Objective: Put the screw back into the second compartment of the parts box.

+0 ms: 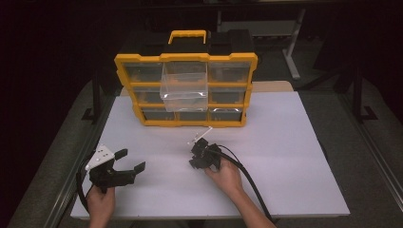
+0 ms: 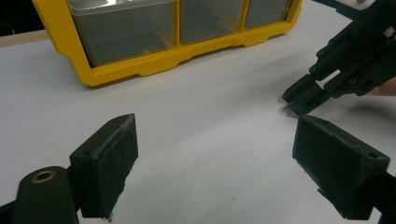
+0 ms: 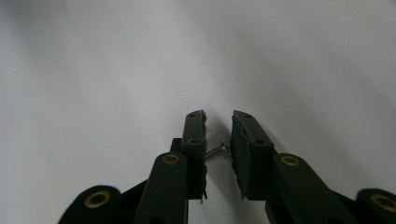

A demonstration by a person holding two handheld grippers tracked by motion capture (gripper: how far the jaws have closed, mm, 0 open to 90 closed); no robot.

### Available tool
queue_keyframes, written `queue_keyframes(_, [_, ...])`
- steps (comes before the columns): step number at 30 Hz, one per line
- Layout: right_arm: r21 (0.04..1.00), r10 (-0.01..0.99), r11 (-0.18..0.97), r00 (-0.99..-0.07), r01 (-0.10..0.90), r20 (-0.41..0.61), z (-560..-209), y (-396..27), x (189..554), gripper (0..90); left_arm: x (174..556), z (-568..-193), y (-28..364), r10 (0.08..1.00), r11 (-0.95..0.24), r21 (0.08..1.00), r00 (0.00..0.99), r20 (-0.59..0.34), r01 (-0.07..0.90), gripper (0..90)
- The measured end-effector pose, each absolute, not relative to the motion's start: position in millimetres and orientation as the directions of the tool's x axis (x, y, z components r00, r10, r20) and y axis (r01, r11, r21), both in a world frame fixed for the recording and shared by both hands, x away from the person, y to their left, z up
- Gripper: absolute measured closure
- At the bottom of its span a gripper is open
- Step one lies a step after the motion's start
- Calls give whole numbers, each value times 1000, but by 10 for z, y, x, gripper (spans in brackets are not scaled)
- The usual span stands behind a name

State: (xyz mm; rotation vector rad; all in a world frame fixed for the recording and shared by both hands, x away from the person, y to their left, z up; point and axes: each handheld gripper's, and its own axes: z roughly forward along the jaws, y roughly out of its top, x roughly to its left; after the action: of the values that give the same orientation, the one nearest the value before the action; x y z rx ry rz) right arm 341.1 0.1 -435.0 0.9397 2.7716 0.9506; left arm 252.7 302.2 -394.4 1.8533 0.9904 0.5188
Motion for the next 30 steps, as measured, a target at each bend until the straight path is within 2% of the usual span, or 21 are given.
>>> queue_keyframes(3, [573,568,649,-820,500,72,-4348,7,3396,738,2526,-3947,3023,811,-226,883,581,-63,412,139])
queue_keyframes(12, [569,575,664,-818,485,26,-4316,-19,3341,711,2529,-3945,3018,810,-232,880,583,-61,415,139])
queue_keyframes(14, [569,588,639,-806,518,73,-4287,-29,3322,712,2528,-3946,3017,811,-230,880,581,-63,416,139])
queue_keyframes(18, [566,581,649,-812,508,62,-4286,-57,3337,717,2529,-3944,3020,810,-234,880,583,-58,412,139])
queue_keyframes(23, [581,561,625,-818,521,130,-4264,-85,3346,710,2531,-3947,3013,811,-229,879,582,-65,418,139])
queue_keyframes(30, [573,545,638,-827,514,136,-4314,27,3365,723,2531,-3948,3024,811,-230,881,582,-61,414,139])
